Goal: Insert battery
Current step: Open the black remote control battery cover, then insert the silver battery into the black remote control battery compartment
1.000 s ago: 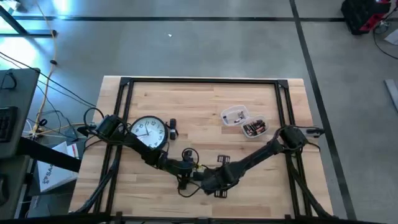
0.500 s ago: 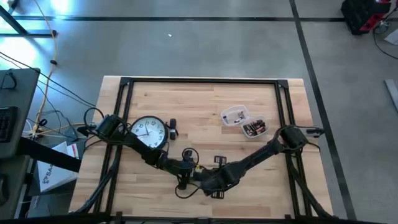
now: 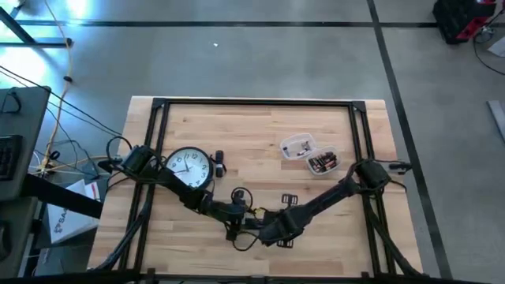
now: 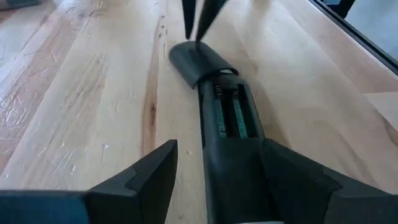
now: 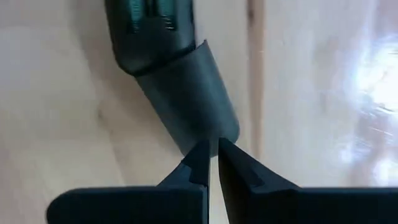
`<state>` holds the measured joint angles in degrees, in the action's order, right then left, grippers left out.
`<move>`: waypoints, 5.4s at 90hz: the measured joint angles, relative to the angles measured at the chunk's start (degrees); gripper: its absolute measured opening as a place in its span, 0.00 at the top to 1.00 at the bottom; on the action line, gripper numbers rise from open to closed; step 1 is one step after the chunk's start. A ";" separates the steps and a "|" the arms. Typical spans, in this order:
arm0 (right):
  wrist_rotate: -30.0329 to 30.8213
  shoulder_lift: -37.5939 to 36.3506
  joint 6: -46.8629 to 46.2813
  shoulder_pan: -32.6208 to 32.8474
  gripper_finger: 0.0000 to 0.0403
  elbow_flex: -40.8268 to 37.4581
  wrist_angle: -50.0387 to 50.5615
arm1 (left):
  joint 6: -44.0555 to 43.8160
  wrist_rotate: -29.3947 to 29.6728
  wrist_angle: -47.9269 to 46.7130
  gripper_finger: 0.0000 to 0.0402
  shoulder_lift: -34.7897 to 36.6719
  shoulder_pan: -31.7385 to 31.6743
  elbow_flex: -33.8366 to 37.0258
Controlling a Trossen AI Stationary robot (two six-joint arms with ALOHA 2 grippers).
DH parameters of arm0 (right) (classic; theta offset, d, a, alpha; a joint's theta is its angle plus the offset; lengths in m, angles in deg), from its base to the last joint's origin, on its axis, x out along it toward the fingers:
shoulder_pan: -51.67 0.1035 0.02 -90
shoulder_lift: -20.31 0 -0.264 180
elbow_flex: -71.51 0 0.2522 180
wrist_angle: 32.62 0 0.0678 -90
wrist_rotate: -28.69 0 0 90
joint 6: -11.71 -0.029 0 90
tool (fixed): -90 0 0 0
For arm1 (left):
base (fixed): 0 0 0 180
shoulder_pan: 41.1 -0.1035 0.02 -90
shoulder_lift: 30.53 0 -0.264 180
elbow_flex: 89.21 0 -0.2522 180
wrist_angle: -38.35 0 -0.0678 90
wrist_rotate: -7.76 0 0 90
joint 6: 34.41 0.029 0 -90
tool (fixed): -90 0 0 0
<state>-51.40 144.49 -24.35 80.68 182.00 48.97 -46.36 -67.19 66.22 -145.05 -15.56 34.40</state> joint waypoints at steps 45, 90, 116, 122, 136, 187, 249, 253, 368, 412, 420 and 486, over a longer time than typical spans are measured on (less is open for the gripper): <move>13.68 -6.27 -0.01 -2.64 1.00 8.03 17.51 | 0.93 0.44 -1.42 0.47 2.08 0.30 0.15; 16.00 -17.12 2.97 -16.18 1.00 -9.80 7.74 | -0.05 0.14 -5.74 0.47 9.20 0.32 0.29; 22.11 -17.03 5.51 -29.89 0.99 -12.41 6.65 | 2.56 1.08 -19.80 0.47 18.35 -3.86 0.26; 16.05 -17.03 6.55 -34.05 0.97 -12.35 4.37 | -0.02 1.69 -22.45 0.48 18.79 -4.62 0.51; 11.24 -17.03 9.49 -41.51 0.83 -12.35 1.24 | -2.80 2.62 -24.05 0.47 18.69 -4.99 3.11; -6.62 -16.70 4.90 -51.59 0.68 -12.28 -3.30 | -3.96 3.63 -23.37 0.48 18.72 -5.05 4.24; -9.79 -5.57 4.01 -51.51 0.68 -12.22 -6.68 | -4.39 3.63 -23.37 0.47 18.73 -5.05 4.24; -9.65 -5.37 3.96 -51.58 0.68 -12.23 -7.34 | -4.39 3.62 -23.38 0.48 18.73 -5.05 4.24; -6.39 -3.54 11.72 -50.76 0.88 -12.07 -11.48 | -4.02 3.58 -23.37 0.47 18.73 -5.03 4.20; -5.50 -3.67 12.80 -49.71 0.99 -12.17 -12.85 | -2.98 3.58 -23.39 0.47 18.74 -5.04 4.20; -2.95 -4.68 13.08 -48.49 1.00 -12.38 -12.06 | -2.49 3.58 -23.38 0.47 18.75 -4.90 4.20; 6.64 -18.43 10.58 -24.22 1.00 -12.33 -13.58 | -3.47 3.23 -25.68 0.47 18.75 -4.51 4.20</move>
<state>-44.76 126.06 -13.76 56.46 169.67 35.39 -49.83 -63.96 40.54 -126.30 -20.07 38.60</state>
